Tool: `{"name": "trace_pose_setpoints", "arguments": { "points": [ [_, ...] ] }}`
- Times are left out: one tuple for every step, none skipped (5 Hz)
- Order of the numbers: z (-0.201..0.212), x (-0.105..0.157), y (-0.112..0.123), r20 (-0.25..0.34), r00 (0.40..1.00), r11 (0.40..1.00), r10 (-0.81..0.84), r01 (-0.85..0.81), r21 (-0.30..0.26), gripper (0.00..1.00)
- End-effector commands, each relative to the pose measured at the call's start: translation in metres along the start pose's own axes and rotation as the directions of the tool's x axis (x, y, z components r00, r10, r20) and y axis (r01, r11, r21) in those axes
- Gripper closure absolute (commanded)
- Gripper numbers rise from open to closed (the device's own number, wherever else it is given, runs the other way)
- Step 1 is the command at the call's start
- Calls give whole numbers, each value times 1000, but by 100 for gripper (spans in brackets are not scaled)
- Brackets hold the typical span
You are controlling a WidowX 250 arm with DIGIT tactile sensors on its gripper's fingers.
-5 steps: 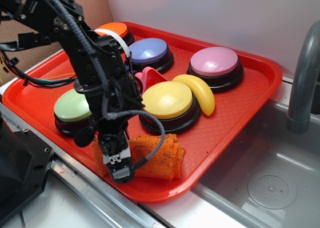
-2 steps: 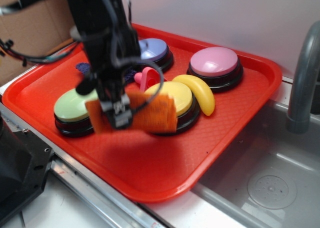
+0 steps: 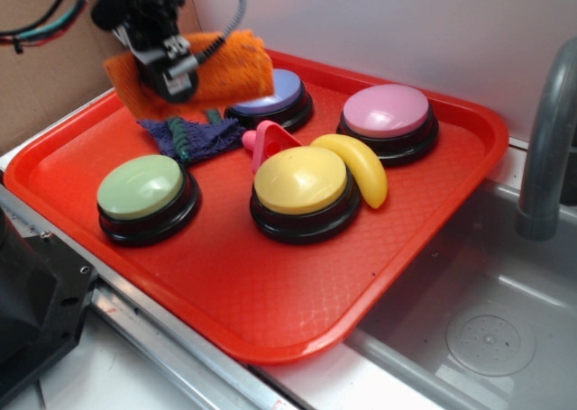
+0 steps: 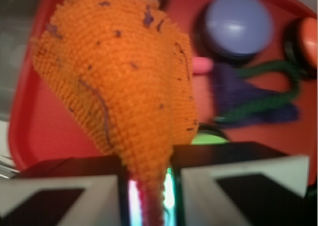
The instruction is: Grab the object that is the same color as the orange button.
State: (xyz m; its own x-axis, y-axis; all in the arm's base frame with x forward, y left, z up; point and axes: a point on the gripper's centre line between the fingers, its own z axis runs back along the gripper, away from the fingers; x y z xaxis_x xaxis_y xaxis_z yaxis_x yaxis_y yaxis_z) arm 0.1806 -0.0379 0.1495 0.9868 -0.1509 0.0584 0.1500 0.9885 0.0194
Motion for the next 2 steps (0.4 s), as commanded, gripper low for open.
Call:
{"name": "trace_pose_setpoints", "arguments": {
  "points": [
    [20, -11, 38, 44, 988, 988, 150, -151, 31, 100],
    [19, -16, 46, 35, 980, 979, 194, -196, 52, 100]
  ]
}}
